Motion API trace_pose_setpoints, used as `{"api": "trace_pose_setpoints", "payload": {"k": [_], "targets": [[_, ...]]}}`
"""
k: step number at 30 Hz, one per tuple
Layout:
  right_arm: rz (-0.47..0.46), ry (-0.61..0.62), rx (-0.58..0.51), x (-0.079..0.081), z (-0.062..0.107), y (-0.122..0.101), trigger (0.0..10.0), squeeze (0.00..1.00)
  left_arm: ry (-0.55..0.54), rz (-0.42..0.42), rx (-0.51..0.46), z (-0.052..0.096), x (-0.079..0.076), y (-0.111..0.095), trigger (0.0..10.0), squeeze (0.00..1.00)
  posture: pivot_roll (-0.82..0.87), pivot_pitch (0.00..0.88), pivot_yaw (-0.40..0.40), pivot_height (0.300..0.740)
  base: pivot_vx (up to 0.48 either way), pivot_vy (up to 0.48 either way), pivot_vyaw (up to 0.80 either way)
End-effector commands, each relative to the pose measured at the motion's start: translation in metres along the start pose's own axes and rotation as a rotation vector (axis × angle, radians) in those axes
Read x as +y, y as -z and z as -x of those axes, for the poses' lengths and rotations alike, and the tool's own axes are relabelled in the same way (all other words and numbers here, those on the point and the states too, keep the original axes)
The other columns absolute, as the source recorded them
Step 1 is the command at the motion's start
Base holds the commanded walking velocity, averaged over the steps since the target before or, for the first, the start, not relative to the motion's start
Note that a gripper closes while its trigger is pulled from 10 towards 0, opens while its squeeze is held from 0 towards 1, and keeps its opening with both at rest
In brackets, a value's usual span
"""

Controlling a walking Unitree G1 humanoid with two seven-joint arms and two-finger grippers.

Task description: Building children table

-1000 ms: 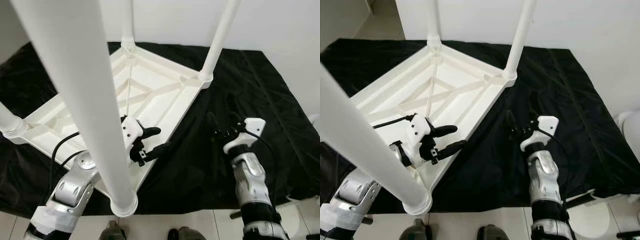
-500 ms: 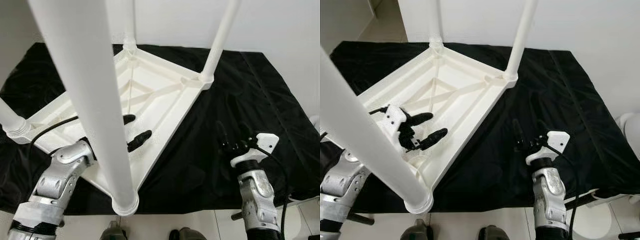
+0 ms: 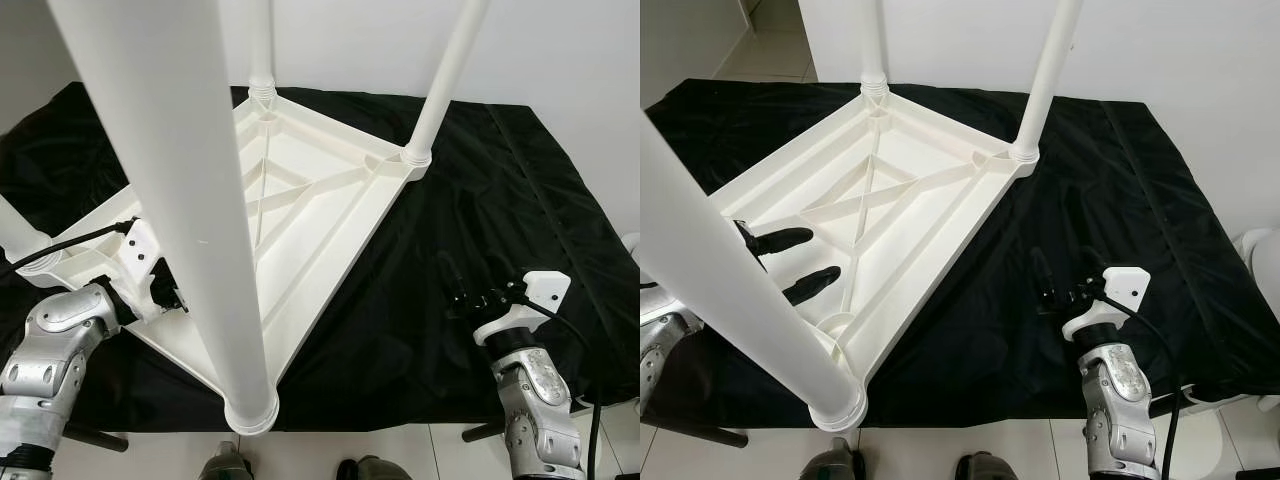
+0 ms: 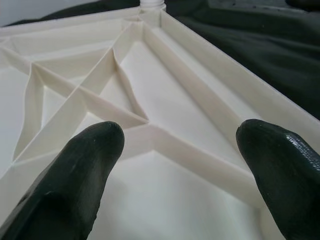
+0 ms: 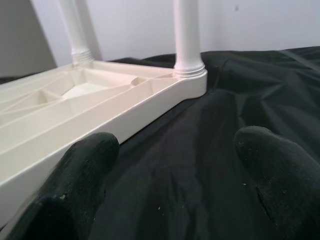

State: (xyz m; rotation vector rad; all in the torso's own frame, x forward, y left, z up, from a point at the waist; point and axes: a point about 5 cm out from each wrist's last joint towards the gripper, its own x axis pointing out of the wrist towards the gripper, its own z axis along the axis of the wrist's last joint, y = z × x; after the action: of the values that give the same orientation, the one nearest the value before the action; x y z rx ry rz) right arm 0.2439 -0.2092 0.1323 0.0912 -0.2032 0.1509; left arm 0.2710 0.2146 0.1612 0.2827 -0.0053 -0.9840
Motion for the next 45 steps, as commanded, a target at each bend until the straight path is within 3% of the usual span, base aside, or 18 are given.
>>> {"api": "trace_pose_setpoints", "payload": {"k": [1, 4, 7, 8, 13, 18, 23, 28, 42, 45], "targets": [[-0.003, 0.003, 0.013, -0.002, 0.003, -0.001, 10.0, 0.0, 0.074, -0.02, 0.03, 0.003, -0.004, 0.004, 10.0, 0.0, 0.08, 0.068, -0.047, 0.74, 0.0, 0.0, 0.0], [0.006, 0.003, 0.02, -0.005, 0.004, -0.003, 10.0, 0.0, 0.132, -0.095, 0.054, 0.018, -0.002, 0.007, 10.0, 0.0, 0.09, 0.067, -0.048, 0.74, 0.0, 0.0, 0.0], [0.006, 0.004, 0.023, -0.005, 0.004, -0.004, 10.0, 0.0, 0.146, -0.109, 0.054, 0.021, -0.002, 0.007, 10.0, 0.0, 0.09, 0.067, -0.048, 0.74, 0.0, 0.0, 0.0], [0.008, 0.008, 0.028, -0.006, 0.004, -0.003, 10.0, 0.0, 0.192, -0.156, 0.076, 0.026, -0.007, 0.013, 10.0, 0.0, 0.09, 0.067, -0.051, 0.74, 0.0, 0.0, 0.0], [0.007, 0.007, 0.032, -0.005, 0.004, -0.003, 10.0, 0.0, 0.229, -0.163, 0.083, 0.029, -0.012, 0.014, 10.0, 0.0, 0.1, 0.068, -0.054, 0.74, 0.0, 0.0, 0.0], [0.015, -0.004, 0.04, -0.006, 0.004, -0.004, 10.0, 0.0, 0.277, -0.195, 0.103, 0.026, -0.02, 0.019, 10.0, 0.0, 0.09, 0.068, -0.06, 0.74, 0.0, 0.0, 0.0], [0.03, 0.002, 0.042, -0.011, 0.004, -0.007, 10.0, 0.0, 0.297, -0.201, 0.111, 0.028, -0.018, 0.024, 10.0, 0.0, 0.09, 0.067, -0.062, 0.74, 0.0, 0.0, 0.0], [0.043, 0.003, 0.041, -0.014, 0.003, -0.009, 10.0, 0.0, 0.337, -0.296, 0.167, 0.03, -0.018, 0.033, 10.0, 0.0, 0.09, 0.068, -0.062, 0.74, 0.0, 0.0, 0.0], [0.056, 0.014, 0.031, -0.018, 0.001, -0.013, 10.0, 0.0, 0.359, -0.319, 0.209, 0.027, -0.017, 0.042, 10.0, 0.0, 0.08, 0.069, -0.055, 0.74, 0.0, 0.0, 0.0], [0.056, 0.011, 0.029, -0.016, 0.0, -0.014, 10.0, 0.0, 0.352, -0.321, 0.24, 0.018, -0.017, 0.046, 10.0, 0.0, 0.07, 0.07, -0.051, 0.74, 0.0, 0.0, 0.0]]}}
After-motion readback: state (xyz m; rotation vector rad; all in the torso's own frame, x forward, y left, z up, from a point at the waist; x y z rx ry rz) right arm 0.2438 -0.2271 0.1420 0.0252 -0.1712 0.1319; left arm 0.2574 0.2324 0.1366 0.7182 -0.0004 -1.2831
